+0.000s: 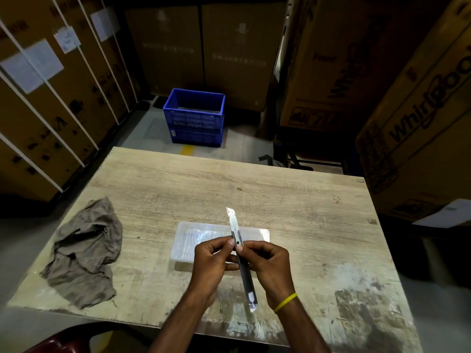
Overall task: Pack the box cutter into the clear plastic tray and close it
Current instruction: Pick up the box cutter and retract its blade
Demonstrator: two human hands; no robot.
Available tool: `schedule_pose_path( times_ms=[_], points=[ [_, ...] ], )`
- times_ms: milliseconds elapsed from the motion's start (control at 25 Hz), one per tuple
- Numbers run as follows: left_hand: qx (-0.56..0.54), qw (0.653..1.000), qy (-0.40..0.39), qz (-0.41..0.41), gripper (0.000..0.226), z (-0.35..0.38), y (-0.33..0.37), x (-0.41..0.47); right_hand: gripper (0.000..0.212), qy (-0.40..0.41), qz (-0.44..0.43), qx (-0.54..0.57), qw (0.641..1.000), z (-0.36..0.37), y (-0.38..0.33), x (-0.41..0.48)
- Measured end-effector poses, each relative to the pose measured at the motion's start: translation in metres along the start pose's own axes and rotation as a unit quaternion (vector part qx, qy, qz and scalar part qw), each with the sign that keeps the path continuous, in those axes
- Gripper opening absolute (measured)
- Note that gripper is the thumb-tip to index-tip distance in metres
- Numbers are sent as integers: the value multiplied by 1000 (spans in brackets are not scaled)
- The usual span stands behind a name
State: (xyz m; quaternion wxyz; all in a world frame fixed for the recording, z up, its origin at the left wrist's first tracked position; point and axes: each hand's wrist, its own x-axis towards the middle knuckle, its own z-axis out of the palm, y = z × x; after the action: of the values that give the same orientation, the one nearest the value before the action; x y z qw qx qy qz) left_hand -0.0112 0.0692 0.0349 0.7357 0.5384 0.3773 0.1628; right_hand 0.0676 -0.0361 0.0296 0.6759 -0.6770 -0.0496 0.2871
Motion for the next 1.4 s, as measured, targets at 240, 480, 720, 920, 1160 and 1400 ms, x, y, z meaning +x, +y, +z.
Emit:
schedule_pose_path(
  times_ms=[240,480,720,920,1160,1400],
  points=[
    [-2,1000,21,0,18,-2,3,8,14,0,22,2,1000,-3,2,-6],
    [-13,1000,24,0,22,1,4,8,13,1,56,8,998,-7,4,-13],
    [-12,999,34,-2,19,1,2,10,12,0,72,27,997,-14,7,-21],
    [-29,999,31,-13,18,0,-4,8,20,-1,70,27,997,-21,7,-24],
    [-70,997,0,-32,19,0,-2,3,27,-8,75,33,997,-31,1,-25],
    [-3,1000,26,-3,29,4,6,12,27,-26,65,28,997,-37,-4,-27]
  ],
)
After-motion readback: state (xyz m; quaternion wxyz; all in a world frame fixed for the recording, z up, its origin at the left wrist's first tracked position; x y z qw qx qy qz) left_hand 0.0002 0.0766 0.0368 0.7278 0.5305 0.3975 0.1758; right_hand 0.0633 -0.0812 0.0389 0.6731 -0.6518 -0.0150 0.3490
